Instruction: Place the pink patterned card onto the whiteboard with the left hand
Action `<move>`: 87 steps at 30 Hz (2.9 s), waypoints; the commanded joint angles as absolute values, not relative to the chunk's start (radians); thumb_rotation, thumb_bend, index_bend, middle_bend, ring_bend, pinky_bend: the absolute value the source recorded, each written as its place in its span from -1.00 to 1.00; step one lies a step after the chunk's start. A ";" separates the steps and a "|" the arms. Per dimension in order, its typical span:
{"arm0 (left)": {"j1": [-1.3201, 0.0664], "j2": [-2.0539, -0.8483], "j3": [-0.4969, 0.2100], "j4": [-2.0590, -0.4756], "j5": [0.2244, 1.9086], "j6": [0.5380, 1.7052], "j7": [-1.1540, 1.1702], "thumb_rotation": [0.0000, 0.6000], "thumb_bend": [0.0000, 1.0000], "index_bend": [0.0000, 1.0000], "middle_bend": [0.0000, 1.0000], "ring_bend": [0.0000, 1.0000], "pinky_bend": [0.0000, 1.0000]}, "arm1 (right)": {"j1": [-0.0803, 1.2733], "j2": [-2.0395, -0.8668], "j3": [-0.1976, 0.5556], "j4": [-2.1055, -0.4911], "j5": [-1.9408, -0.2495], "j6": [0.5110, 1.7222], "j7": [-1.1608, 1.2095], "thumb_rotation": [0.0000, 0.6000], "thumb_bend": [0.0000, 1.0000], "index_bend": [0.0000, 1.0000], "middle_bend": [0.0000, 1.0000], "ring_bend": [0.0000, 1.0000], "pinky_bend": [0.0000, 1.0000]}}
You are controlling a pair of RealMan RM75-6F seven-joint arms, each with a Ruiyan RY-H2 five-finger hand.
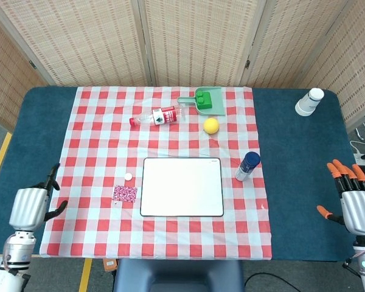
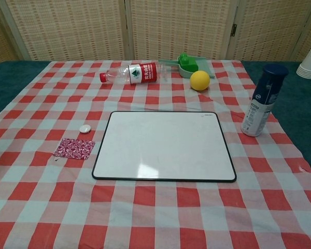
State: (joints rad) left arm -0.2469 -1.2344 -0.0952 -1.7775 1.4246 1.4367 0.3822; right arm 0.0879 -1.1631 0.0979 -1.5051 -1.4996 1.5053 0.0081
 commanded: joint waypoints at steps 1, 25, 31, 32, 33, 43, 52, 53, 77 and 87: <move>-0.331 -1.319 -0.045 -1.829 1.466 1.303 0.621 1.00 -0.51 -0.67 0.65 0.83 0.82 | 0.096 -1.164 0.095 -1.506 -1.495 1.487 0.003 1.00 -1.00 -1.00 -0.95 -1.00 -1.00; -0.570 -1.537 -0.158 -1.551 0.948 1.010 0.874 1.00 -0.50 -0.40 1.00 1.00 1.00 | 0.116 -1.155 0.084 -1.509 -1.480 1.431 0.004 1.00 -1.00 -1.00 -0.95 -1.00 -1.00; -0.586 -1.508 -0.153 -1.592 0.939 1.037 0.868 1.00 -0.50 -0.40 1.00 1.00 1.00 | 0.120 -1.158 0.086 -1.510 -1.471 1.423 -0.008 1.00 -1.00 -1.00 -0.95 -1.00 -1.00; -0.590 -1.506 -0.150 -1.600 0.936 1.042 0.869 1.00 -0.50 -0.40 1.00 1.00 1.00 | 0.120 -1.158 0.085 -1.511 -1.471 1.424 -0.010 1.00 -1.00 -1.00 -0.95 -1.00 -1.00; -0.593 -1.505 -0.149 -1.607 0.932 1.044 0.869 1.00 -0.50 -0.40 1.00 1.00 1.00 | 0.120 -1.158 0.085 -1.511 -1.471 1.425 -0.011 1.00 -1.00 -1.00 -0.95 -1.00 -1.00; -0.622 -1.548 -0.124 -1.601 0.911 1.065 0.856 1.00 -0.50 -0.39 1.00 1.00 1.00 | 0.114 -1.149 0.085 -1.515 -1.475 1.440 0.006 1.00 -1.00 -1.00 -0.95 -1.00 -1.00; -0.646 -1.579 -0.120 -1.580 0.897 1.075 0.860 1.00 -0.50 -0.38 1.00 1.00 1.00 | 0.110 -1.141 0.087 -1.516 -1.474 1.448 0.021 1.00 -1.00 -1.00 -0.95 -1.00 -1.00; -0.650 -1.584 -0.120 -1.574 0.890 1.075 0.860 1.00 -0.50 -0.38 1.00 1.00 1.00 | 0.109 -1.140 0.087 -1.515 -1.475 1.451 0.024 1.00 -1.00 -1.00 -0.95 -1.00 -1.00; -0.705 -1.600 -0.106 -1.533 0.796 1.064 0.861 1.00 -0.50 -0.41 1.00 1.00 1.00 | 0.109 -1.138 0.091 -1.512 -1.469 1.452 0.031 1.00 -1.00 -1.00 -0.95 -1.00 -1.00; -0.727 -1.606 -0.101 -1.531 0.738 1.074 0.894 1.00 -0.51 -0.37 1.00 1.00 1.00 | 0.110 -1.138 0.095 -1.506 -1.462 1.449 0.038 1.00 -1.00 -1.00 -0.95 -1.00 -1.00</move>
